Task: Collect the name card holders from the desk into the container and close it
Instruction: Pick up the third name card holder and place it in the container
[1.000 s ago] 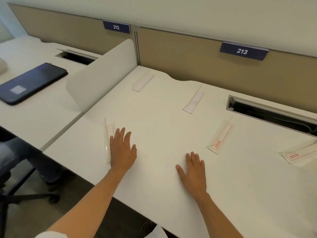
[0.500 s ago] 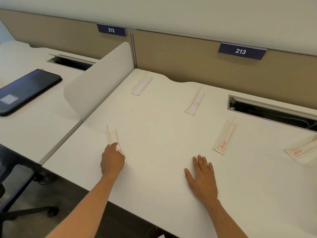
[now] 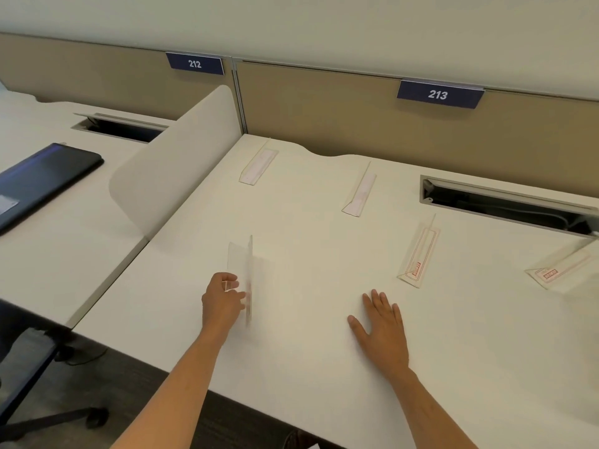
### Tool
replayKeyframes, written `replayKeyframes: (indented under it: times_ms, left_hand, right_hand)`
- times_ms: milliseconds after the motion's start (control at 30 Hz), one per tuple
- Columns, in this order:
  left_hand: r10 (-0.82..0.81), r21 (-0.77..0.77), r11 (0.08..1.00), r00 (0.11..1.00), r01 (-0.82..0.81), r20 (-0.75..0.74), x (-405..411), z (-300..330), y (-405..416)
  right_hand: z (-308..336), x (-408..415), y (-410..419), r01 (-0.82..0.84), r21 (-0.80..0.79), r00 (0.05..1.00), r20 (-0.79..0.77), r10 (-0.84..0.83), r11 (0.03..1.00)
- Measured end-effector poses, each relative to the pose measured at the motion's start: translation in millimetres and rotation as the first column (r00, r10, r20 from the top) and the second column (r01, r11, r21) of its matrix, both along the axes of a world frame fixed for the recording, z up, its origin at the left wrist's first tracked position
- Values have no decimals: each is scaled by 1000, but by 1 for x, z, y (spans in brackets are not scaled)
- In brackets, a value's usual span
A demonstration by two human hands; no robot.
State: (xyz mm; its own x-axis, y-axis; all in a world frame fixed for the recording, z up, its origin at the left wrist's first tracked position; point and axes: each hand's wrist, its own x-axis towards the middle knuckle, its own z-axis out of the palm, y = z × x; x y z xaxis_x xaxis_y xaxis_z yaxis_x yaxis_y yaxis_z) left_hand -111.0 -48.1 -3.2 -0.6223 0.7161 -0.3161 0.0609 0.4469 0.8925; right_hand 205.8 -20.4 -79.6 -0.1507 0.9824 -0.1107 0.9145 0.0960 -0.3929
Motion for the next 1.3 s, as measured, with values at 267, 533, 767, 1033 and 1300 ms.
replayKeyframes:
  times_ms: [267, 533, 767, 1033, 1300]
  left_hand:
    - [-107, 208, 978, 890, 13, 443, 65, 15, 5]
    - [-183, 251, 968, 738, 19, 649, 145, 22, 4]
    - [-182, 251, 968, 708, 7, 682, 177, 19, 7]
    - [-304, 298, 944, 714, 139, 631, 193, 24, 21]
    - [-326, 313, 937, 708, 154, 626, 191, 13, 35]
  right_hand:
    - [47, -10, -11, 96, -267, 794, -561, -235, 959]
    - [93, -11, -29, -213, -472, 405, -839, -362, 855]
    - [91, 8, -36, -246, -476, 292, -867, -404, 844]
    - [89, 53, -33, -123, -486, 263, -857, -444, 865]
    - [80, 99, -35, 31, -514, 202, -837, -509, 857]
